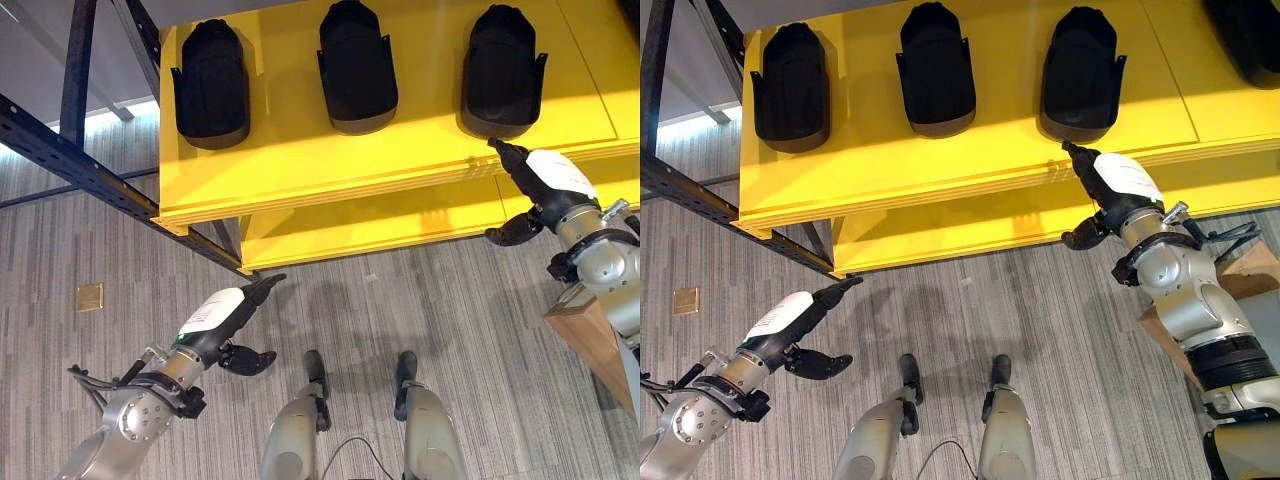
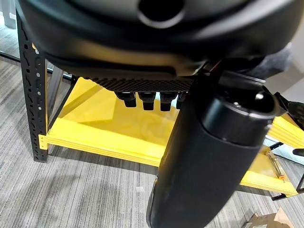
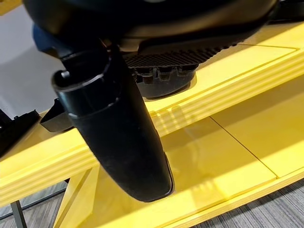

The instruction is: Move parts from the plastic box to the shelf.

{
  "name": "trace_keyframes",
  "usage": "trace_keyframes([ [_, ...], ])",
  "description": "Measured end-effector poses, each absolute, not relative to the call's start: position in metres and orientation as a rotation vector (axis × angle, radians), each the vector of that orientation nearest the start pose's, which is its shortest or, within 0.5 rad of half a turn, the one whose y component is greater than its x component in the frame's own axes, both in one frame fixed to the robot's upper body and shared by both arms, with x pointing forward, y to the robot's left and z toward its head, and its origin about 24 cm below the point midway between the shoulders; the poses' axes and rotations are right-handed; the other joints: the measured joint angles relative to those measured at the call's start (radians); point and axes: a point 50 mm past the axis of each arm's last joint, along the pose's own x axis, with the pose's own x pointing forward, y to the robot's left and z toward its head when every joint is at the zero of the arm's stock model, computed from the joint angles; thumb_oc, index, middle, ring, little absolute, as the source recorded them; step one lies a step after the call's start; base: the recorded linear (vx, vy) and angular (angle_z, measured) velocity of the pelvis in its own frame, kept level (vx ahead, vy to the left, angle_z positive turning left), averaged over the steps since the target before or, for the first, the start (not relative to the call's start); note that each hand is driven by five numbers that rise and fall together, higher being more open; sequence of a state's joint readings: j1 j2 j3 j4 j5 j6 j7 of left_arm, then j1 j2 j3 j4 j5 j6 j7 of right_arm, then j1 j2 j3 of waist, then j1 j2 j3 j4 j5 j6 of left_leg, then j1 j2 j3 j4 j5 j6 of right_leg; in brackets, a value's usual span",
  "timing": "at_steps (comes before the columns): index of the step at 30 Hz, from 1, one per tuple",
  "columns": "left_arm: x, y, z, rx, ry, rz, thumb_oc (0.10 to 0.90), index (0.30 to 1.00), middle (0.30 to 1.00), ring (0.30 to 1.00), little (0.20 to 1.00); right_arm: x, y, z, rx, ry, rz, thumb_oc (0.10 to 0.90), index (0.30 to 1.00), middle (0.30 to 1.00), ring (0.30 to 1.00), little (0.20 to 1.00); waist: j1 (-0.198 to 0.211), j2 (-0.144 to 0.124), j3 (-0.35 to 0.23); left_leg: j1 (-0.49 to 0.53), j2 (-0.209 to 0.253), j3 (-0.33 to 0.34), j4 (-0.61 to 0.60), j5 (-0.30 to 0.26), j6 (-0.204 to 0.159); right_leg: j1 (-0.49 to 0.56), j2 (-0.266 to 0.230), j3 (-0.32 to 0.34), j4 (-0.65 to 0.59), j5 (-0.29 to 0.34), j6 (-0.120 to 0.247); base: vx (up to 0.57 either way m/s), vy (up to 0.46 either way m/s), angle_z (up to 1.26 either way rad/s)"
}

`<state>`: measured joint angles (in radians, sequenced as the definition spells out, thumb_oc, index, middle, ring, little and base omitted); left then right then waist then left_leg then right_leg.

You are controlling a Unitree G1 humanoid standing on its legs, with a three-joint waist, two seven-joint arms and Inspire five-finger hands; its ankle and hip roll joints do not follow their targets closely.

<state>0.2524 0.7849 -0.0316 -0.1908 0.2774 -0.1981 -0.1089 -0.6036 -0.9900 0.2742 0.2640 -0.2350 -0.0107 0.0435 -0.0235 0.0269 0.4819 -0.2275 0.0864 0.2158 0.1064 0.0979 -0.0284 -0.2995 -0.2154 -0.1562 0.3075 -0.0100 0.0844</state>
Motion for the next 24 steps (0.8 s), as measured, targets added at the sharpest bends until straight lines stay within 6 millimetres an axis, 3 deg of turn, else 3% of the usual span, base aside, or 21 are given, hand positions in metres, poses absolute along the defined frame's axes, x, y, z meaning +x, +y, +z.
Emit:
trace_keyframes([
  [11, 0.205, 0.245, 0.081, 0.994, -0.059, -0.324, 0.900, 1.000, 1.000, 1.000, 1.000, 0.341, -0.280, 0.227, -1.281, -0.198, -0.068, 0.900, 1.000, 1.000, 1.000, 1.000, 0.003, -0.005, 0.008, -0.040, 0.007, -0.004, 0.027, 0.000, 0.000, -0.041, 0.000, 0.001, 0.034, -0.006, -0.006, 0.00, -0.006, 0.00],
  [24, 0.206, 0.248, 0.083, 0.997, -0.066, -0.299, 0.900, 1.000, 1.000, 1.000, 1.000, 0.347, -0.286, 0.226, -1.295, -0.169, -0.096, 0.900, 1.000, 1.000, 1.000, 1.000, 0.002, -0.013, 0.020, -0.074, 0.024, -0.005, 0.053, -0.004, -0.004, -0.076, 0.014, 0.002, 0.060, -0.012, -0.018, 0.00, -0.013, -0.01],
])
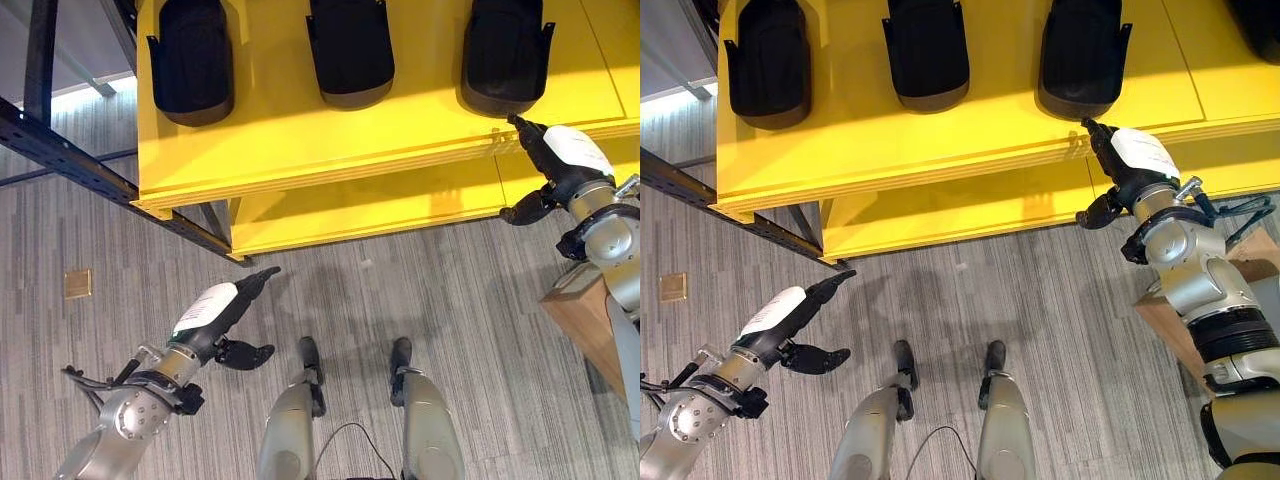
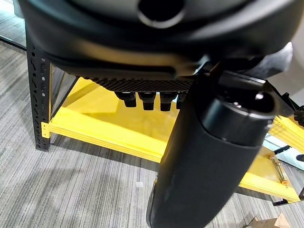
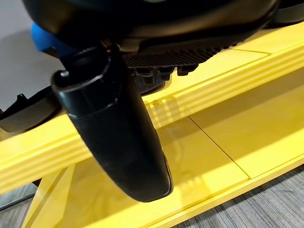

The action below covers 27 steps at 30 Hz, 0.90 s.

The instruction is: Move parts from the plastic box to the shelf.

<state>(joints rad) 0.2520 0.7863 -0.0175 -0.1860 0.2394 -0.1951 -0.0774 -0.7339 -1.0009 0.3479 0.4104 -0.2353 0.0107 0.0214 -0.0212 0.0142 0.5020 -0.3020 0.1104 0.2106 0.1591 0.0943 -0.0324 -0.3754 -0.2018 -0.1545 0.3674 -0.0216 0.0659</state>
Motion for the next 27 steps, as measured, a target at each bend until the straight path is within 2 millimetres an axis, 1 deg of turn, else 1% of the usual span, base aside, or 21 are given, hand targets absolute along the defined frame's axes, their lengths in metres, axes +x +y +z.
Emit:
trace_keyframes([
  [6, 0.206, 0.253, 0.087, 1.004, -0.068, -0.273, 0.900, 1.000, 1.000, 1.000, 1.000, 0.352, -0.284, 0.236, -1.304, -0.181, -0.110, 0.900, 1.000, 1.000, 1.000, 1.000, 0.002, 0.002, 0.007, -0.007, 0.004, -0.002, 0.011, -0.002, -0.001, -0.002, 0.002, -0.001, 0.003, 0.000, -0.001, 0.00, 0.000, 0.00],
  [9, 0.206, 0.253, 0.087, 1.007, -0.067, -0.274, 0.900, 1.000, 1.000, 1.000, 1.000, 0.352, -0.285, 0.237, -1.305, -0.185, -0.116, 0.900, 1.000, 1.000, 1.000, 1.000, 0.003, 0.002, 0.008, -0.010, 0.005, -0.006, 0.014, -0.002, -0.001, -0.003, 0.003, -0.002, 0.004, 0.000, -0.002, -0.01, -0.022, 0.02],
  [14, 0.206, 0.258, 0.085, 1.024, -0.042, -0.271, 0.900, 1.000, 1.000, 1.000, 1.000, 0.352, -0.289, 0.241, -1.323, -0.177, -0.130, 0.900, 1.000, 1.000, 1.000, 1.000, 0.007, 0.000, 0.011, -0.014, 0.011, -0.017, 0.016, -0.006, -0.012, -0.005, 0.009, -0.009, 0.011, -0.006, -0.010, 0.00, -0.026, 0.04],
  [18, 0.206, 0.259, 0.085, 1.025, -0.040, -0.268, 0.900, 1.000, 1.000, 1.000, 1.000, 0.353, -0.291, 0.254, -1.336, -0.191, -0.158, 0.900, 1.000, 1.000, 1.000, 1.000, 0.008, -0.002, 0.013, -0.035, 0.017, -0.023, 0.023, -0.005, -0.012, -0.026, 0.013, -0.013, 0.023, -0.010, -0.016, -0.01, -0.012, 0.02],
  [23, 0.206, 0.262, 0.086, 1.028, -0.039, -0.256, 0.900, 1.000, 1.000, 1.000, 1.000, 0.354, -0.288, 0.263, -1.336, -0.218, -0.167, 0.900, 1.000, 1.000, 1.000, 1.000, 0.015, -0.003, 0.015, -0.037, 0.030, -0.026, 0.030, -0.002, -0.012, -0.025, 0.022, -0.020, 0.035, -0.013, -0.024, 0.00, 0.000, 0.00],
  [27, 0.207, 0.262, 0.087, 1.029, -0.041, -0.251, 0.900, 1.000, 1.000, 1.000, 1.000, 0.355, -0.287, 0.269, -1.342, -0.233, -0.173, 0.900, 1.000, 1.000, 1.000, 1.000, 0.022, -0.004, 0.015, -0.038, 0.031, -0.029, 0.030, 0.004, -0.020, -0.025, 0.024, -0.022, 0.036, -0.013, -0.025, -0.01, -0.003, 0.01],
])
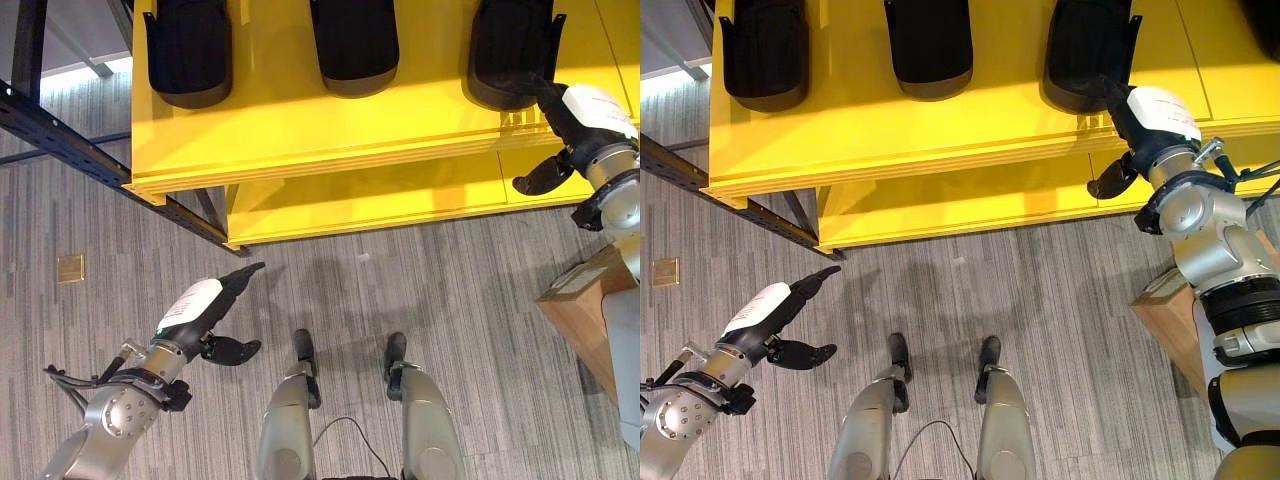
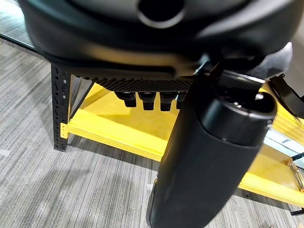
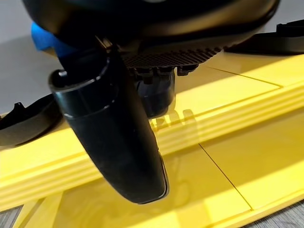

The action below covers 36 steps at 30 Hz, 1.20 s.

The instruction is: Move parts from the plastic box to the shelf.

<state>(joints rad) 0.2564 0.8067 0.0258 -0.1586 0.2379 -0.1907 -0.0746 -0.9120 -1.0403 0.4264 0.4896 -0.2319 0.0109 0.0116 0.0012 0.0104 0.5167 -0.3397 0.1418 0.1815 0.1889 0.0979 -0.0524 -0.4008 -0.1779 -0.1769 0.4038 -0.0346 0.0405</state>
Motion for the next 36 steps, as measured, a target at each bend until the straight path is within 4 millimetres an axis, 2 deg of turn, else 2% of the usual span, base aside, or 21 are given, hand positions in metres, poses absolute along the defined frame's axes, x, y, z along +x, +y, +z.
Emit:
trace_keyframes([
  [12, 0.204, 0.267, 0.087, 1.031, -0.027, -0.238, 0.900, 1.000, 1.000, 1.000, 1.000, 0.361, -0.287, 0.281, -1.364, -0.230, -0.195, 0.900, 1.000, 1.000, 1.000, 1.000, 0.005, -0.007, 0.003, -0.023, 0.007, -0.023, 0.009, -0.002, -0.005, -0.010, 0.004, -0.021, 0.004, -0.005, -0.009, 0.00, -0.013, 0.04],
  [20, 0.204, 0.267, 0.088, 0.999, -0.030, -0.232, 0.900, 1.000, 1.000, 1.000, 1.000, 0.361, -0.286, 0.281, -1.364, -0.230, -0.195, 0.900, 1.000, 1.000, 1.000, 1.000, 0.005, -0.012, 0.006, -0.026, 0.013, -0.025, 0.017, 0.000, -0.001, -0.009, 0.010, -0.025, 0.007, -0.003, -0.013, 0.00, 0.000, 0.00],
  [30, 0.208, 0.267, 0.092, 1.013, -0.042, -0.231, 0.900, 1.000, 1.000, 1.000, 1.000, 0.362, -0.270, 0.297, -1.382, -0.301, -0.172, 0.900, 1.000, 1.000, 1.000, 1.000, 0.004, -0.034, 0.008, -0.025, 0.015, -0.034, 0.038, -0.006, -0.005, 0.008, 0.011, -0.028, 0.002, 0.001, -0.014, 0.00, 0.013, 0.02],
  [36, 0.209, 0.270, 0.095, 1.038, -0.032, -0.234, 0.900, 1.000, 1.000, 1.000, 1.000, 0.363, -0.264, 0.296, -1.385, -0.318, -0.145, 0.900, 1.000, 1.000, 1.000, 1.000, 0.012, -0.043, 0.007, -0.011, 0.015, -0.049, 0.049, -0.014, -0.007, 0.040, 0.011, -0.038, 0.003, -0.001, -0.013, 0.02, 0.004, 0.07],
])
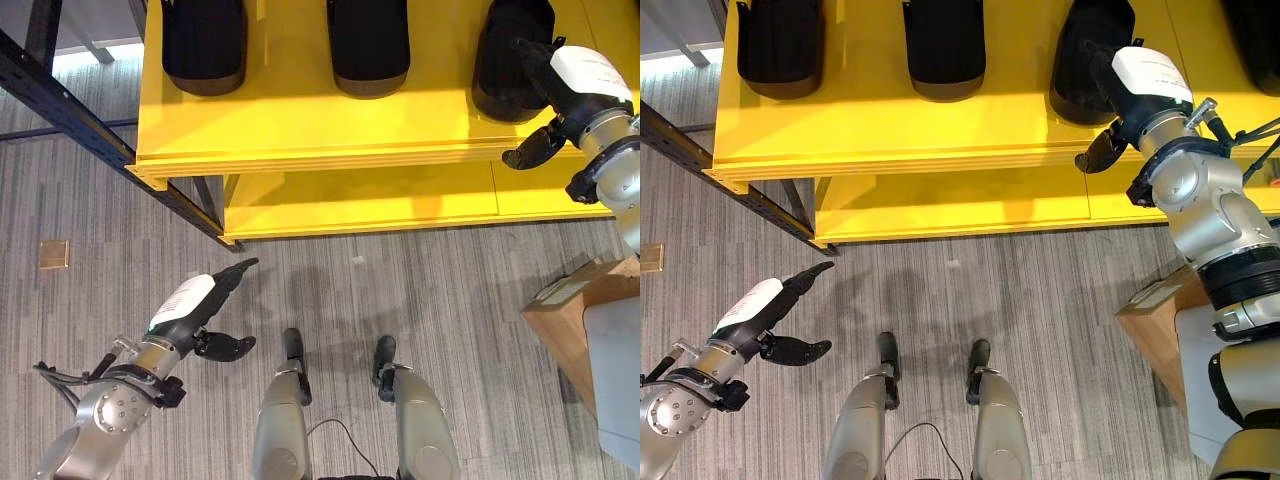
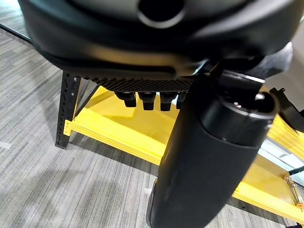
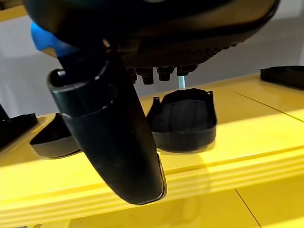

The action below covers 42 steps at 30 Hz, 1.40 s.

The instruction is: Move parts from the plastic box to the shelf.

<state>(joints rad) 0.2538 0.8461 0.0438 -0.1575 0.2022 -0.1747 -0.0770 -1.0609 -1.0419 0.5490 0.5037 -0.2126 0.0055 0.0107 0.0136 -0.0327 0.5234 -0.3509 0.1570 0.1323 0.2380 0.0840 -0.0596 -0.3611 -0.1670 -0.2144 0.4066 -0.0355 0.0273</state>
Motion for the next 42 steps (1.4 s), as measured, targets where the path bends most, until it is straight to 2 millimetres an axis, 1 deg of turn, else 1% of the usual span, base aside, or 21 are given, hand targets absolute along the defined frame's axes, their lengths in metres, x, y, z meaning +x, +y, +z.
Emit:
trace_keyframes([
  [8, 0.206, 0.272, 0.091, 1.023, -0.011, -0.220, 0.900, 1.000, 1.000, 1.000, 1.000, 0.366, -0.258, 0.286, -1.393, -0.291, -0.095, 0.900, 1.000, 1.000, 1.000, 1.000, 0.022, -0.006, -0.003, 0.068, 0.007, -0.038, -0.028, 0.009, -0.013, 0.081, 0.018, -0.042, 0.008, -0.020, -0.009, 0.04, -0.127, 0.10],
  [11, 0.203, 0.277, 0.092, 1.024, 0.003, -0.195, 0.900, 1.000, 1.000, 1.000, 1.000, 0.365, -0.252, 0.283, -1.402, -0.298, -0.054, 0.900, 1.000, 1.000, 1.000, 1.000, 0.047, -0.013, -0.007, 0.126, 0.048, -0.057, -0.055, 0.013, -0.034, 0.149, 0.062, -0.065, -0.028, -0.029, -0.033, 0.06, -0.233, 0.07],
  [14, 0.203, 0.276, 0.090, 1.017, 0.009, -0.197, 0.900, 1.000, 1.000, 1.000, 1.000, 0.365, -0.250, 0.281, -1.408, -0.301, -0.042, 0.900, 1.000, 1.000, 1.000, 1.000, 0.087, -0.012, -0.008, 0.152, 0.097, -0.094, -0.041, 0.051, -0.091, 0.202, 0.128, -0.118, -0.016, -0.070, -0.088, 0.01, -0.209, 0.24],
  [15, 0.204, 0.275, 0.091, 1.018, 0.002, -0.201, 0.900, 1.000, 1.000, 1.000, 1.000, 0.365, -0.251, 0.281, -1.407, -0.292, -0.044, 0.900, 1.000, 1.000, 1.000, 1.000, 0.086, -0.013, -0.008, 0.152, 0.105, -0.103, -0.034, 0.057, -0.097, 0.212, 0.122, -0.133, -0.021, -0.080, -0.095, 0.03, -0.054, 0.60],
  [16, 0.207, 0.272, 0.092, 1.014, -0.006, -0.209, 0.900, 1.000, 1.000, 1.000, 1.000, 0.366, -0.251, 0.281, -1.402, -0.291, -0.049, 0.900, 1.000, 1.000, 1.000, 1.000, 0.091, -0.018, -0.011, 0.145, 0.096, -0.121, -0.019, 0.061, -0.087, 0.221, 0.122, -0.153, -0.011, -0.095, -0.105, 0.04, -0.009, 0.46],
  [17, 0.207, 0.270, 0.089, 1.010, 0.000, -0.224, 0.900, 1.000, 1.000, 1.000, 1.000, 0.366, -0.250, 0.282, -1.396, -0.299, -0.048, 0.900, 1.000, 1.000, 1.000, 1.000, 0.105, -0.022, -0.014, 0.142, 0.064, -0.141, 0.007, 0.029, -0.077, 0.223, 0.116, -0.150, -0.014, -0.101, -0.102, 0.09, -0.008, 0.27],
  [18, 0.206, 0.267, 0.085, 1.005, 0.012, -0.243, 0.900, 1.000, 1.000, 1.000, 1.000, 0.365, -0.246, 0.283, -1.394, -0.316, -0.041, 0.900, 1.000, 1.000, 1.000, 1.000, 0.115, -0.026, -0.018, 0.144, 0.005, -0.156, 0.017, -0.017, -0.073, 0.220, 0.103, -0.144, -0.022, -0.104, -0.109, 0.05, 0.002, 0.10],
  [19, 0.206, 0.265, 0.080, 0.998, 0.026, -0.264, 0.900, 1.000, 1.000, 1.000, 1.000, 0.364, -0.244, 0.284, -1.390, -0.332, -0.032, 0.900, 1.000, 1.000, 1.000, 1.000, 0.107, -0.022, -0.029, 0.146, -0.050, -0.132, 0.008, -0.046, -0.037, 0.218, 0.094, -0.150, -0.045, -0.098, -0.106, 0.04, 0.001, 0.12],
  [20, 0.206, 0.265, 0.079, 0.994, 0.033, -0.265, 0.900, 1.000, 1.000, 1.000, 1.000, 0.364, -0.242, 0.282, -1.386, -0.339, -0.018, 0.900, 1.000, 1.000, 1.000, 1.000, 0.105, -0.023, -0.036, 0.150, -0.072, -0.132, -0.011, -0.058, -0.005, 0.219, 0.094, -0.150, -0.068, -0.094, -0.102, 0.00, 0.012, 0.17],
  [22, 0.206, 0.267, 0.077, 0.986, 0.041, -0.253, 0.900, 1.000, 1.000, 1.000, 1.000, 0.365, -0.238, 0.278, -1.373, -0.344, 0.006, 0.900, 1.000, 1.000, 1.000, 1.000, 0.103, -0.018, -0.051, 0.164, -0.068, -0.098, -0.062, -0.024, -0.020, 0.209, 0.103, -0.145, -0.092, -0.057, -0.097, 0.08, 0.038, 0.02],
  [23, 0.205, 0.267, 0.076, 0.987, 0.043, -0.253, 0.900, 1.000, 1.000, 1.000, 1.000, 0.366, -0.237, 0.276, -1.365, -0.338, 0.006, 0.900, 1.000, 1.000, 1.000, 1.000, 0.101, -0.013, -0.054, 0.149, -0.065, -0.115, -0.022, -0.003, -0.017, 0.205, 0.113, -0.135, -0.091, -0.052, -0.104, 0.15, 0.054, -0.11],
  [24, 0.205, 0.269, 0.076, 0.990, 0.047, -0.250, 0.900, 1.000, 1.000, 1.000, 1.000, 0.368, -0.234, 0.274, -1.352, -0.337, 0.009, 0.900, 1.000, 1.000, 1.000, 1.000, 0.102, -0.015, -0.053, 0.118, -0.064, -0.134, 0.037, -0.015, -0.019, 0.205, 0.124, -0.115, -0.097, -0.042, -0.115, 0.10, 0.035, -0.41],
  [25, 0.205, 0.271, 0.074, 0.990, 0.061, -0.241, 0.900, 1.000, 1.000, 1.000, 1.000, 0.372, -0.226, 0.265, -1.322, -0.331, 0.033, 0.900, 1.000, 1.000, 1.000, 1.000, 0.115, -0.029, -0.055, 0.054, -0.056, -0.152, 0.135, -0.060, -0.017, 0.206, 0.131, -0.091, -0.119, -0.040, -0.115, 0.10, 0.006, -0.88],
  [26, 0.202, 0.273, 0.068, 0.981, 0.089, -0.244, 0.900, 1.000, 1.000, 1.000, 1.000, 0.375, -0.217, 0.254, -1.302, -0.328, 0.083, 0.900, 1.000, 1.000, 1.000, 1.000, 0.124, -0.018, -0.066, 0.074, -0.044, -0.162, 0.022, -0.084, -0.014, 0.211, 0.152, -0.062, -0.125, -0.032, -0.107, 0.12, 0.032, -0.79],
  [27, 0.201, 0.273, 0.068, 0.981, 0.091, -0.248, 0.900, 1.000, 1.000, 1.000, 1.000, 0.374, -0.216, 0.251, -1.298, -0.327, 0.092, 0.900, 1.000, 1.000, 1.000, 1.000, 0.110, -0.001, -0.075, 0.077, -0.037, -0.173, -0.010, -0.055, -0.017, 0.211, 0.165, -0.067, -0.122, -0.036, -0.102, 0.21, 0.059, -0.62],
  [30, 0.207, 0.277, 0.071, 0.988, 0.091, -0.220, 0.900, 1.000, 1.000, 1.000, 1.000, 0.373, -0.224, 0.227, -1.290, -0.246, 0.111, 0.900, 1.000, 1.000, 1.000, 1.000, 0.090, -0.061, -0.100, 0.119, -0.055, -0.131, -0.058, -0.034, -0.019, 0.235, 0.135, -0.058, -0.139, -0.044, -0.080, 0.16, 0.076, -0.06],
  [33, 0.201, 0.280, 0.068, 0.989, 0.115, -0.216, 0.900, 1.000, 1.000, 1.000, 1.000, 0.373, -0.224, 0.209, -1.268, -0.202, 0.133, 0.900, 1.000, 1.000, 1.000, 1.000, 0.079, -0.100, -0.139, 0.169, -0.071, -0.107, -0.071, -0.006, 0.006, 0.283, 0.121, -0.037, -0.165, -0.039, -0.038, 0.16, 0.099, -0.13],
  [34, 0.198, 0.283, 0.068, 0.991, 0.123, -0.203, 0.900, 1.000, 1.000, 1.000, 1.000, 0.372, -0.222, 0.210, -1.263, -0.216, 0.136, 0.900, 1.000, 1.000, 1.000, 1.000, 0.068, -0.117, -0.161, 0.175, -0.090, -0.093, -0.078, -0.015, 0.020, 0.295, 0.103, -0.036, -0.183, -0.030, -0.022, 0.22, 0.123, -0.12],
  [38, 0.199, 0.284, 0.070, 0.992, 0.119, -0.193, 0.900, 1.000, 1.000, 1.000, 1.000, 0.373, -0.222, 0.209, -1.256, -0.209, 0.136, 0.900, 1.000, 1.000, 1.000, 1.000, 0.077, -0.122, -0.166, 0.207, -0.117, -0.084, -0.083, -0.022, 0.053, 0.341, 0.082, -0.039, -0.219, -0.019, 0.003, 0.11, 0.069, 0.05],
  [40, 0.197, 0.291, 0.071, 1.007, 0.134, -0.165, 0.900, 1.000, 1.000, 1.000, 1.000, 0.376, -0.210, 0.202, -1.220, -0.215, 0.163, 0.900, 1.000, 1.000, 1.000, 1.000, 0.080, -0.126, -0.168, 0.232, -0.133, -0.077, -0.059, -0.064, 0.067, 0.339, 0.062, -0.040, -0.148, -0.020, 0.030, 0.11, 0.105, -0.04],
  [42, 0.194, 0.293, 0.069, 1.009, 0.146, -0.160, 0.900, 1.000, 1.000, 1.000, 1.000, 0.377, -0.200, 0.195, -1.203, -0.212, 0.200, 0.900, 1.000, 1.000, 1.000, 1.000, 0.079, -0.125, -0.167, 0.252, -0.123, -0.066, -0.033, -0.101, 0.086, 0.308, 0.034, -0.036, -0.003, -0.024, 0.087, 0.05, 0.043, -0.06],
])
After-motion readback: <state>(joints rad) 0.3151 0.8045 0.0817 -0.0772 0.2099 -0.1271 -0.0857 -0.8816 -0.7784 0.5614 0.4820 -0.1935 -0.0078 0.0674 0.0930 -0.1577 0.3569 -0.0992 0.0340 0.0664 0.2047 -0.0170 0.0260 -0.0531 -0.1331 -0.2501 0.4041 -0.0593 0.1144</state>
